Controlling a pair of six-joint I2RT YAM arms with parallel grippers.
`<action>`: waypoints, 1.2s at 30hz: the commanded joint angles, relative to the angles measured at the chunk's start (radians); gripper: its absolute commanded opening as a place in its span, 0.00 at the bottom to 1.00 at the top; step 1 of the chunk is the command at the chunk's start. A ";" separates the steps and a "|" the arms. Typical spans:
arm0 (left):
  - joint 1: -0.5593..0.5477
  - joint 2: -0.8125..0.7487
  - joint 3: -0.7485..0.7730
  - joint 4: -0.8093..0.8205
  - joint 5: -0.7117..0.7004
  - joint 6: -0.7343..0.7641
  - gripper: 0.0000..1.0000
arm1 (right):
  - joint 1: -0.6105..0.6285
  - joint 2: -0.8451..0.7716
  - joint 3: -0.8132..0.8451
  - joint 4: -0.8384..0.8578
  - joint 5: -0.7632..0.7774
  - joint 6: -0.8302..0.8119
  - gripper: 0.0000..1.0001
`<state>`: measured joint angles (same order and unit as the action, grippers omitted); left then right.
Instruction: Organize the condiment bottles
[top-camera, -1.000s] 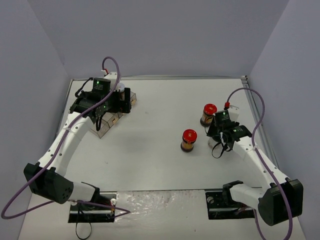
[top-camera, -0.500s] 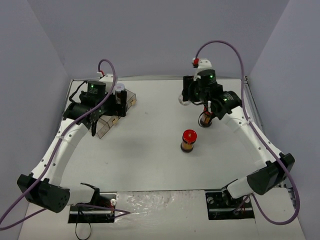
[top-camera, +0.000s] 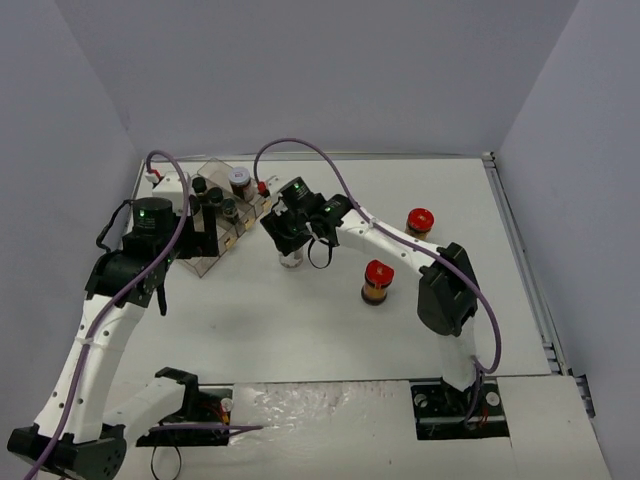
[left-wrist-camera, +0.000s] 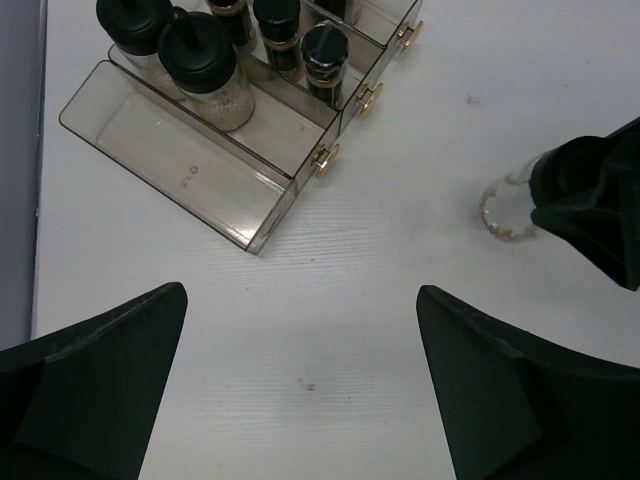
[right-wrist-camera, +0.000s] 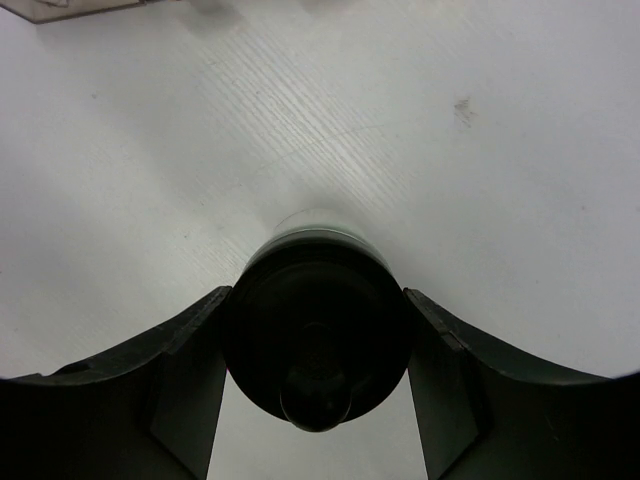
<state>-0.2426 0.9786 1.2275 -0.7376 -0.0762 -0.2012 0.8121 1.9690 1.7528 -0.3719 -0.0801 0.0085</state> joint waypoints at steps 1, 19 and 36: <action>0.004 -0.026 -0.022 0.039 0.063 0.014 0.97 | 0.031 0.018 -0.002 0.145 0.000 -0.043 0.00; -0.009 0.049 -0.057 0.142 0.216 -0.011 0.97 | 0.058 -0.053 -0.201 0.238 0.036 -0.038 0.77; -0.179 0.304 0.112 0.186 0.182 -0.112 0.97 | -0.008 -0.833 -0.707 0.282 0.472 0.184 1.00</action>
<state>-0.3497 1.2079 1.2516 -0.6206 0.1344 -0.2749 0.8481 1.2944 1.1637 -0.1318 0.1832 0.0849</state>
